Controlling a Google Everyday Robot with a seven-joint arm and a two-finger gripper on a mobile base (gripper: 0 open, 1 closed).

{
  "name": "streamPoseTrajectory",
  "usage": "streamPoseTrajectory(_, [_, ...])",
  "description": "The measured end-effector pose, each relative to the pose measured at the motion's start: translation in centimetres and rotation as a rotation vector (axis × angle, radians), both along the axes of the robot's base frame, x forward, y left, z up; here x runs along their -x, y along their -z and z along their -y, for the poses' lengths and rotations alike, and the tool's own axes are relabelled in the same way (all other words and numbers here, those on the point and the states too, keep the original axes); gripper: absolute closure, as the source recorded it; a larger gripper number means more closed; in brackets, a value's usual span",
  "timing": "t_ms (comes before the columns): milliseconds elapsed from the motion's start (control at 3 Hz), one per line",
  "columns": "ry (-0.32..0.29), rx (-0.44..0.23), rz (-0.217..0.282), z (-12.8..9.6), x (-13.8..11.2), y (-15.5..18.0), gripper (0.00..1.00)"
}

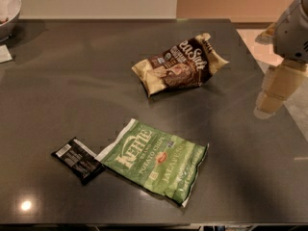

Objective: Move brown chip bag near green jalapeno chip bag

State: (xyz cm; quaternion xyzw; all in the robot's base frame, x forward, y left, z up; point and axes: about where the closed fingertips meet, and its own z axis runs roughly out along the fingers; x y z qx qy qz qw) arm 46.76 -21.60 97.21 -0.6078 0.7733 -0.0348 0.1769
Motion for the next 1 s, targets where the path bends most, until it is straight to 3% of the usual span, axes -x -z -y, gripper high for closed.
streamPoseTrajectory(333, [-0.013, -0.048, 0.004, -0.5, -3.4, 0.9, 0.00])
streamPoseTrajectory(1000, [0.014, -0.172, -0.042, -1.7, -12.0, 4.3, 0.00])
